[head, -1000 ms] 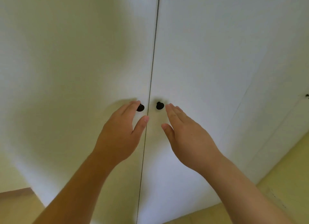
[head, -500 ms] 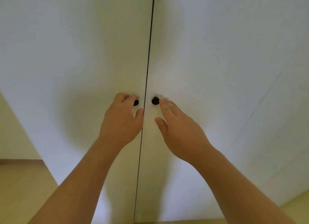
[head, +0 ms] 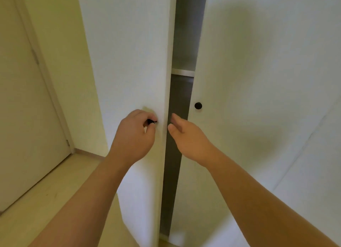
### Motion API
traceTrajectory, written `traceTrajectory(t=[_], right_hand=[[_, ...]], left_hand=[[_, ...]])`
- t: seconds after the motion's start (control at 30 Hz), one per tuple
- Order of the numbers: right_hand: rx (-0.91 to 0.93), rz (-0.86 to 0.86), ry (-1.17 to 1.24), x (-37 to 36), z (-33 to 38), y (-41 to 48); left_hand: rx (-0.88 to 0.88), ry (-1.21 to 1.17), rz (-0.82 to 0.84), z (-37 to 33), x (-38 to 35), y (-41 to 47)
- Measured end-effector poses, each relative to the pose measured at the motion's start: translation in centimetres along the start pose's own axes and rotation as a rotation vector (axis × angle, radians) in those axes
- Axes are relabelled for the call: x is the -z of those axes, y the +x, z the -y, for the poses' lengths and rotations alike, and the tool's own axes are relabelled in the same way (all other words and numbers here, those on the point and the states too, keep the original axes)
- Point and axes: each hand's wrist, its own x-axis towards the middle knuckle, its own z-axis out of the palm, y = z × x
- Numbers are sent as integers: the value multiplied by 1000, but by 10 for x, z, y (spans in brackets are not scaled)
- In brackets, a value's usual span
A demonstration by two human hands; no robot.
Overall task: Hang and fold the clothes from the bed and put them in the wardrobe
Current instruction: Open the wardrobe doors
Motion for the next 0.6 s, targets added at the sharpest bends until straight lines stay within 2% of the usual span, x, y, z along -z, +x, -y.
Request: traceTrajectory(t=[0.1, 0.23, 0.47, 0.6], right_hand=[[80, 24, 45, -20, 13, -7], [92, 50, 165, -28, 22, -20], [114, 132, 221, -33, 26, -23], [174, 222, 215, -42, 36, -17]], left_hand=[[81, -34, -8, 1, 17, -12], [234, -128, -5, -1, 30, -26], [508, -538, 43, 2, 41, -57], [580, -608, -26, 16, 57, -65]])
